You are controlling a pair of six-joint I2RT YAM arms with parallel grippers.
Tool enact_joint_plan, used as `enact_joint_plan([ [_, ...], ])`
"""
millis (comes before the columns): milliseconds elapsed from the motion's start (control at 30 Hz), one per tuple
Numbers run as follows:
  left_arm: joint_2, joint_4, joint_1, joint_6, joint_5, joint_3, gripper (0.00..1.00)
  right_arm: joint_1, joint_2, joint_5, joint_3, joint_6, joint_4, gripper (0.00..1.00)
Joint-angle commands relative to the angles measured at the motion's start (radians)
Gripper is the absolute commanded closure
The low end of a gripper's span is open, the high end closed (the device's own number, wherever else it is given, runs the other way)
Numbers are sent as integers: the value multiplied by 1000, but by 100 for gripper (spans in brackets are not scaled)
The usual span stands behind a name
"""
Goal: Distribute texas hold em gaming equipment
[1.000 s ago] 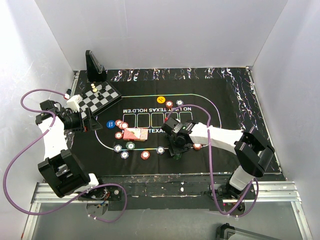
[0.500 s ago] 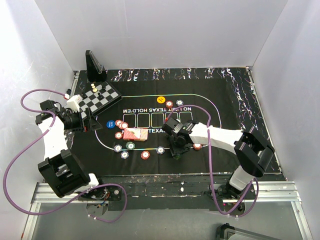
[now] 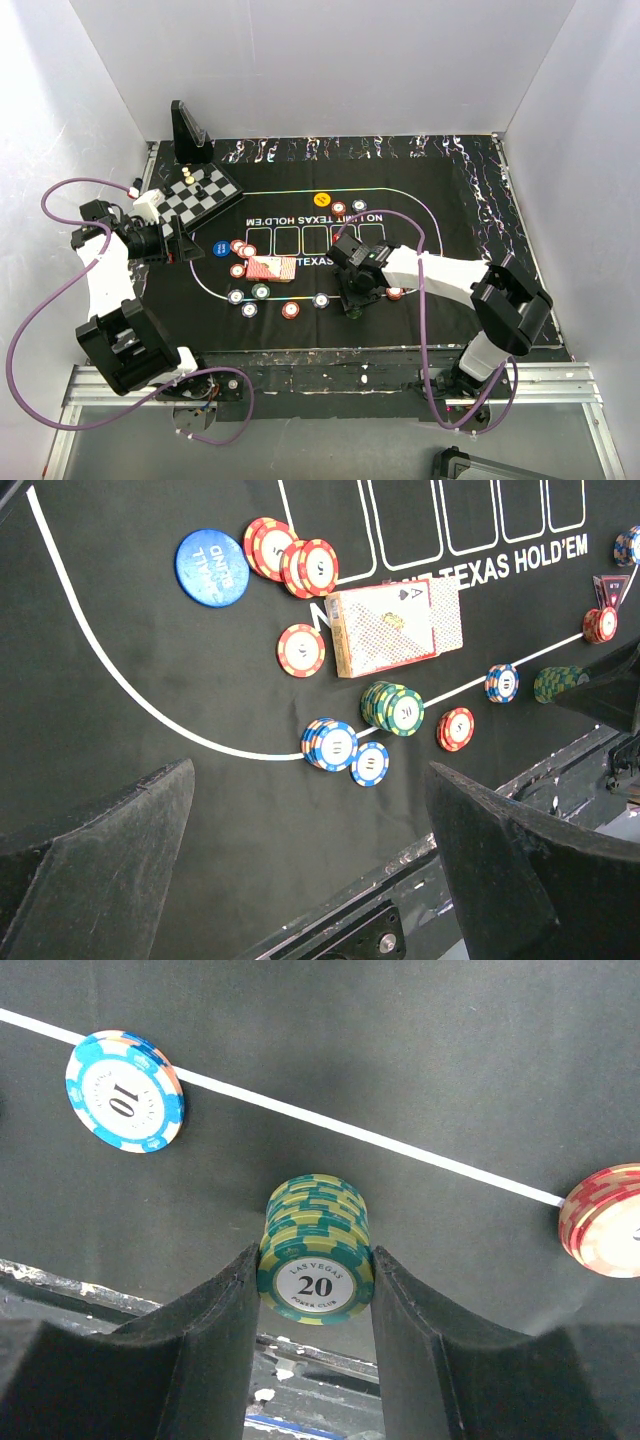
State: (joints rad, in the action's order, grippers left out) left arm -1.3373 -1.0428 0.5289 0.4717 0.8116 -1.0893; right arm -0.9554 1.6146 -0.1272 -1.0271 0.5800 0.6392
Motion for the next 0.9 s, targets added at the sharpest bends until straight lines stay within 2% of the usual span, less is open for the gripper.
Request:
enact_joint_plan([
  [0,38,13,8,8,8,-23,0,3,2,4,33,7,-30,59],
  [300,38,12,6,7,8,-24,0,3,2,6,33,4,-26,45],
  [433,38,9,6,7,9,-26,0,3,10,9,27,1,-24,43],
  [667,38,9,6,7,8,-29,0,3,8,3,10,1,-15,46],
  [867,38,9,6,10,8,-24,0,3,-15,-8,-5,-3,7,56],
])
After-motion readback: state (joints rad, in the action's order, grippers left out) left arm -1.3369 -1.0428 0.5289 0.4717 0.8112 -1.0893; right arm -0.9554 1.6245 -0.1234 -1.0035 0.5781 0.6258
